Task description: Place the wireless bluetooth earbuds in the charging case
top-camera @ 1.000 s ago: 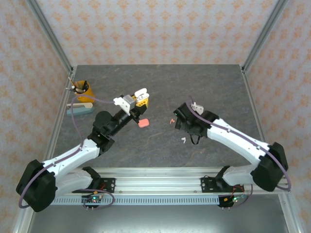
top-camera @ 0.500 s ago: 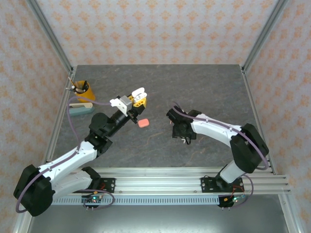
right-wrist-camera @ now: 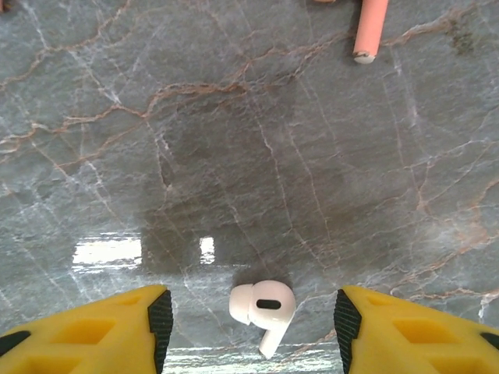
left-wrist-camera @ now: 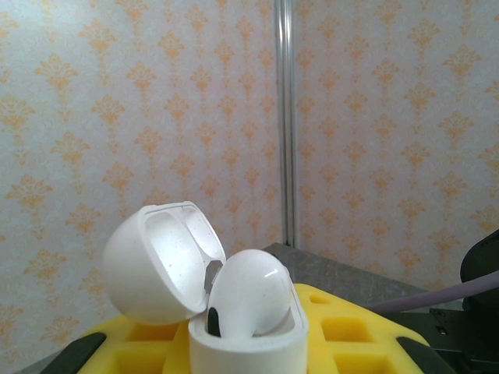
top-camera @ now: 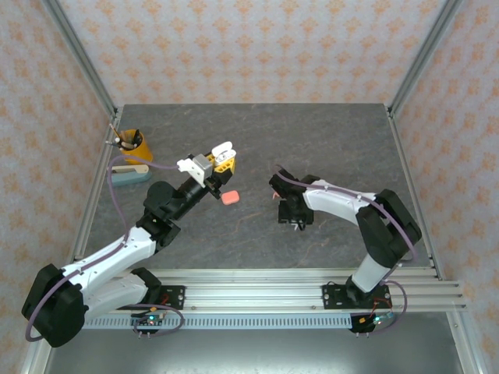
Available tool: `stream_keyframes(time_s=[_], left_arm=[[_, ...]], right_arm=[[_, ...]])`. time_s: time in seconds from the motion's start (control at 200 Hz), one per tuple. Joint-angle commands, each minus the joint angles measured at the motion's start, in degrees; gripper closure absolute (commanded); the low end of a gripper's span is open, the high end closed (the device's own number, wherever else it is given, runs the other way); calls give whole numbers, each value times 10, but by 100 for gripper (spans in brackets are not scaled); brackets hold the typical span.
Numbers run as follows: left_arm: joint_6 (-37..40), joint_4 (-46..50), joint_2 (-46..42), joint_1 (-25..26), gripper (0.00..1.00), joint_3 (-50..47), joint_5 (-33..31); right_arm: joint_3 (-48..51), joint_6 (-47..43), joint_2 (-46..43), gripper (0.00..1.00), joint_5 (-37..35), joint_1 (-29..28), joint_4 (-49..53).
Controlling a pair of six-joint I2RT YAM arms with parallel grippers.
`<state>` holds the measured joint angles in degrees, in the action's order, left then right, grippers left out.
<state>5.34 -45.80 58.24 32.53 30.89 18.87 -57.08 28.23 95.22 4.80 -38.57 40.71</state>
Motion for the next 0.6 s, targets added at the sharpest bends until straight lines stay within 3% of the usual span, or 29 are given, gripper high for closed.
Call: stream_keyframes(time_s=[0.0,0.596], left_arm=[[12,-11,2,0,100,0,-8],[8,-14,11,0,100,4,-5]], right_arm=[[9,-8,13,43,2,2,-8],[42,1,-1,58,-20,11,-15]])
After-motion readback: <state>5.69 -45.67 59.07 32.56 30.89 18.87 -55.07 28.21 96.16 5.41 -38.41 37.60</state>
